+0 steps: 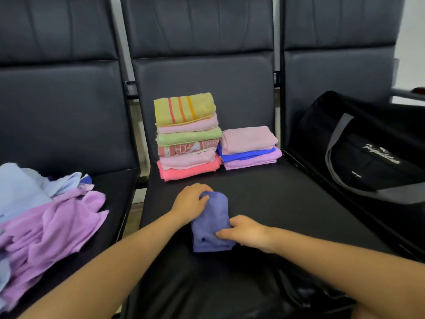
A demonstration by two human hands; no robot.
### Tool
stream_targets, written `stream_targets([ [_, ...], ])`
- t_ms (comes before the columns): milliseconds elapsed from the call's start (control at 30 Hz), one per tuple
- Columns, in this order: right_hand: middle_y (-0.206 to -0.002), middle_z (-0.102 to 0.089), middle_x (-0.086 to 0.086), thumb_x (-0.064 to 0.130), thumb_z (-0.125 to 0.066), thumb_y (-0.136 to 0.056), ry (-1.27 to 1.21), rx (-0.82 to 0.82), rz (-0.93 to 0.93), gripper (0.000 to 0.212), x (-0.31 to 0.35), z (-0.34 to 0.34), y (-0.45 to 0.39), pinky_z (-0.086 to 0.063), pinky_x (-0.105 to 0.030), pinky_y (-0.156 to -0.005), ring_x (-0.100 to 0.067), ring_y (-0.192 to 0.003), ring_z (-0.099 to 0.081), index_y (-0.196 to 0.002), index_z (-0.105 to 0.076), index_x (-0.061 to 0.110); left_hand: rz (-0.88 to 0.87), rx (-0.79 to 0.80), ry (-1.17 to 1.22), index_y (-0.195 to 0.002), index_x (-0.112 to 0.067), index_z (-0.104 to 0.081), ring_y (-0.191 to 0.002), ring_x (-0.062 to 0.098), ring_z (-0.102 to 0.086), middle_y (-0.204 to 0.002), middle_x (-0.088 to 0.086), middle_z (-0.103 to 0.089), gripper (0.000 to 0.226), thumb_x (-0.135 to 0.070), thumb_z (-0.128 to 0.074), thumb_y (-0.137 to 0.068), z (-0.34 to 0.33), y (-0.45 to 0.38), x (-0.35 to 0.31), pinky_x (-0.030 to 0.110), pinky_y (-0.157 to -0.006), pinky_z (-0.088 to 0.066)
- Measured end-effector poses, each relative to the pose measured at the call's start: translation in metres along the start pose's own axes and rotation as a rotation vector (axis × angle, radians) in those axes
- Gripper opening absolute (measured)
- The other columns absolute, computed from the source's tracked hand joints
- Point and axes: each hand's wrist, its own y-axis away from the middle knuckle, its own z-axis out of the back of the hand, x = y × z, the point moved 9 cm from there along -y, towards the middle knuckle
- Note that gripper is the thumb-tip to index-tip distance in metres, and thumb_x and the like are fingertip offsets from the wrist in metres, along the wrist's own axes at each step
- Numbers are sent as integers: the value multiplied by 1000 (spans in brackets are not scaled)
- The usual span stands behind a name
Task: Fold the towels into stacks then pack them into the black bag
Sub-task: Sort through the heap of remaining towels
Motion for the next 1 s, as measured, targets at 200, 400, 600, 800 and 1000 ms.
stream_targets([
  [200, -71, -51, -4, 7, -53, -86, -303, -147, 7, 11, 9, 21, 0, -49, -24, -53, -14, -59, -52, -82, -44, 13, 62, -91, 103, -110, -21, -59, -90, 14, -56, -99, -5, -61, 23, -12, -54, -89, 4, 13, 23, 24, -72, -40],
  [400, -77, -58, -5, 4, -65, -85, -448, -171, 170, 15, 25, 60, 6, -49, -24, -54, -14, -66, -56, -88, -54, 13, 169, -119, 430, -130, -27, -46, -101, 10, -58, -106, -12, -58, 49, -26, -69, -86, 23, 38, 28, 16, -78, -42],
  [600, -110, -71, -14, 9, -63, -87, -854, -235, 250, 30, 35, 85, -2, -52, -42, -94, -27, -107, -66, -117, -63, 5, 267, 145, 1177, -131, -34, -50, -111, 16, -64, -124, -7, -66, 67, -48, -74, -69, 0, 49, -9, 43, -92, -52],
  [800, -111, -69, -16, 32, -58, -93, -1016, -190, -4, 35, 9, 86, -12, -56, -37, -73, -30, -93, -66, -119, -64, 10, 391, -58, 1274, -124, -12, -58, -72, 12, -66, -95, 2, -71, 34, -18, -61, -91, -1, 32, -3, 26, -65, -52],
  [1000, -84, -69, -9, 21, -60, -90, -801, -44, -49, 22, -4, 86, -15, -47, -23, -50, -20, -65, -64, -110, -60, 12, 351, -201, 1056, -116, -15, -58, -87, 17, -63, -106, 3, -66, 20, -18, -56, -95, 6, 10, -15, 28, -67, -50],
])
